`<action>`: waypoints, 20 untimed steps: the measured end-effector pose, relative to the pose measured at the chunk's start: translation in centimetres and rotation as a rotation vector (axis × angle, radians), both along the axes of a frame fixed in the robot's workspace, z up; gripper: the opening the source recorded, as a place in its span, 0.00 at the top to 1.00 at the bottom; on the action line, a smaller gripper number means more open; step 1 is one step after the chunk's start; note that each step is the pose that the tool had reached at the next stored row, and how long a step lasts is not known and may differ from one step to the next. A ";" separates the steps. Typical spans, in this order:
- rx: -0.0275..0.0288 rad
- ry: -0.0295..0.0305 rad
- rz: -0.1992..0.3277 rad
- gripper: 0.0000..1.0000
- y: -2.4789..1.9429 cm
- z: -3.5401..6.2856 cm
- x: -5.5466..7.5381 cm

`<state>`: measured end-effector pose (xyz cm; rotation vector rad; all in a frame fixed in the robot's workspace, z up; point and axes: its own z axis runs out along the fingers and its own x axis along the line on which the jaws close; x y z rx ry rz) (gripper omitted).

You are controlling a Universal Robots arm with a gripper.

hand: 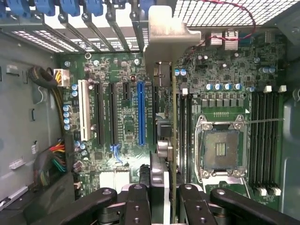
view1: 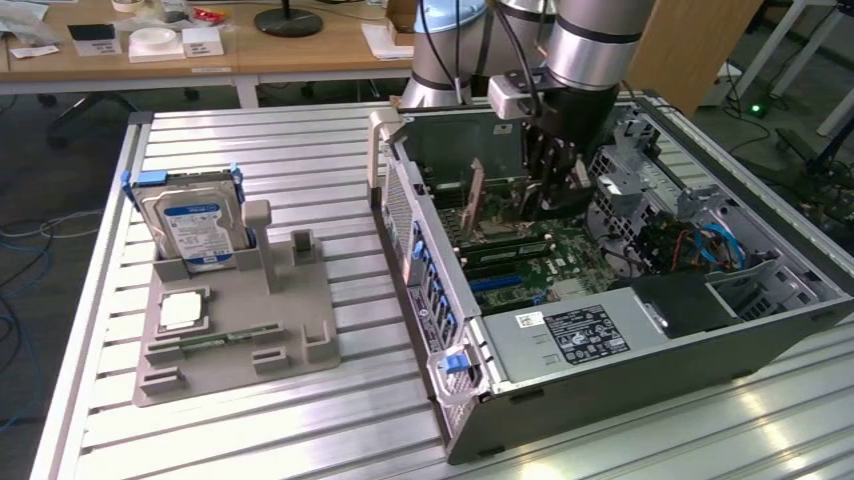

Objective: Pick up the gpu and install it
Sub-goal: 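Insert the gpu into the slot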

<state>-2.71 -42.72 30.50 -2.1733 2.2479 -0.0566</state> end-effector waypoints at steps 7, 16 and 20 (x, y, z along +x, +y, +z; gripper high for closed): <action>-0.0003 -0.0106 0.008 0.72 -0.14 -0.52 -0.4; 0.0041 -0.0108 0.020 0.72 -0.68 -1.64 -1.2; 0.0130 -0.0108 0.024 0.72 -0.83 -2.11 -1.4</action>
